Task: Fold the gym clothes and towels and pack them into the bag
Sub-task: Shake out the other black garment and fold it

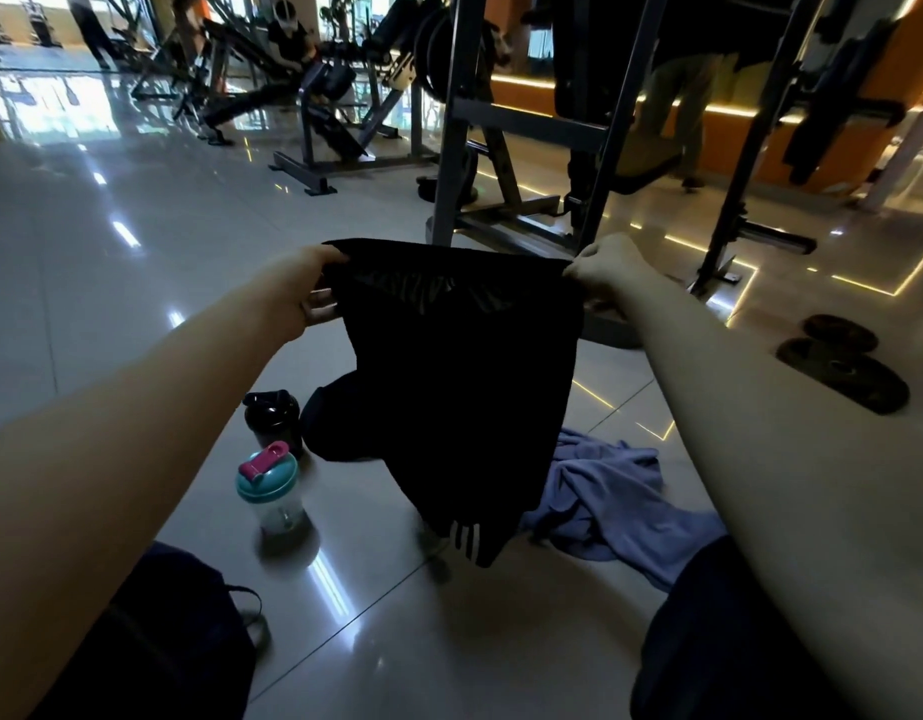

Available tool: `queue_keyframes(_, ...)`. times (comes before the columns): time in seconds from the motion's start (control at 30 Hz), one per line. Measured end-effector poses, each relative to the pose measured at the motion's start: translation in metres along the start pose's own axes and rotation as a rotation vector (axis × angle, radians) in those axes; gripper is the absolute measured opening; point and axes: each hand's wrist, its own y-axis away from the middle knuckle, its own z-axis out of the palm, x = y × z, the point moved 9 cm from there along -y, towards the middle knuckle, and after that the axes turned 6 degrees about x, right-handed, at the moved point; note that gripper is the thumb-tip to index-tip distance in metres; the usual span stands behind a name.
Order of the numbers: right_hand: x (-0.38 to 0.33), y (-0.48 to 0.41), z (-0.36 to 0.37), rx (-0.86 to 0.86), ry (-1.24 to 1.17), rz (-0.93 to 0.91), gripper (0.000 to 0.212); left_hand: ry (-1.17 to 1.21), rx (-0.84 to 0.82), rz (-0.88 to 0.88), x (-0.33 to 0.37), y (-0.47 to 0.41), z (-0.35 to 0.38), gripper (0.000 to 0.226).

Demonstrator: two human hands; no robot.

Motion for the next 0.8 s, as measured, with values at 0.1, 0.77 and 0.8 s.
queue_keyframes(0.1, 0.006, 0.007, 0.007, -0.044, 0.050, 0.073, 0.005, 0.046, 0.031, -0.041, -0.002, -0.002, 0.001, 0.006)
queue_keyframes(0.77, 0.007, -0.008, 0.008, -0.045, -0.317, 0.205, 0.034, -0.153, -0.284, -0.020, 0.007, 0.012, 0.021, 0.024)
queue_keyframes(0.8, 0.009, -0.009, 0.008, -0.043, -0.309, 0.202, 0.035, -0.188, -0.304, -0.005, 0.008, 0.013, 0.023, 0.027)
